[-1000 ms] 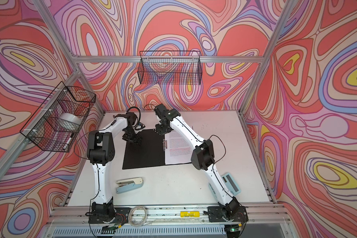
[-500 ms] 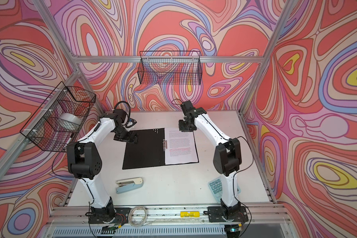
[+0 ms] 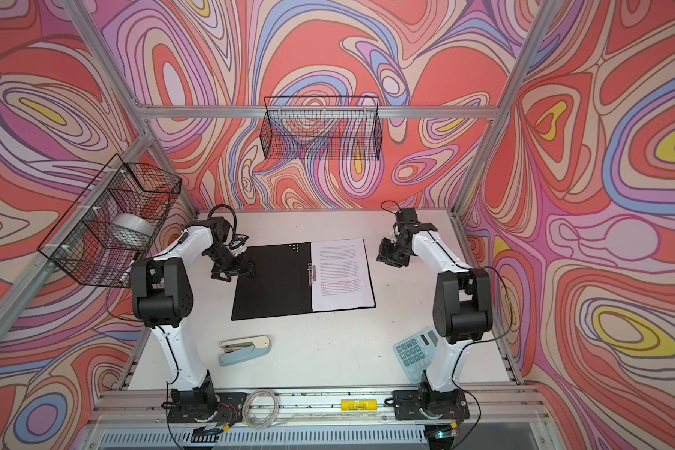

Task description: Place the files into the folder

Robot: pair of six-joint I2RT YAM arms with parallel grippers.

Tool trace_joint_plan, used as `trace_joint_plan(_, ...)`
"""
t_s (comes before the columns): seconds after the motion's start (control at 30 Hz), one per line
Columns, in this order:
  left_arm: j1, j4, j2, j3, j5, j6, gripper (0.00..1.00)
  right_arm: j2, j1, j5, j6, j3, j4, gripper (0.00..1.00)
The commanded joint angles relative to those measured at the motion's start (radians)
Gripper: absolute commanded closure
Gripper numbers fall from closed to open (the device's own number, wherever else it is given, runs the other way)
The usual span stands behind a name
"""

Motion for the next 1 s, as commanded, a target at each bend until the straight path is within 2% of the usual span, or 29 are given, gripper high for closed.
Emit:
trace_joint_plan(0.0, 0.0, -0.022, 0.032, 0.004, -0.003, -0.004, 0.0, 0.043, -0.013, -0.094, -0.003, 0.004, 0.073, 0.65)
trace_joint_plan(0.17, 0.002, -0.015, 0.046, 0.013, -0.025, -0.004, 0.0, 0.123, -0.026, -0.112, -0.018, 0.037, 0.112, 0.65)
trace_joint_plan(0.53, 0.012, -0.004, 0.075, 0.031, 0.001, 0.005, 0.0, 0.258, -0.028, -0.15, -0.014, 0.112, 0.178, 0.64)
trace_joint_plan(0.7, 0.017, -0.028, 0.109, 0.06, 0.03, 0.007, 0.0, 0.292, -0.031, -0.157, -0.01, 0.124, 0.192, 0.63)
trace_joint_plan(0.97, 0.019, -0.034, 0.144, 0.095, 0.011, -0.007, 0.0, 0.333, -0.032, -0.183, -0.01, 0.149, 0.195, 0.63)
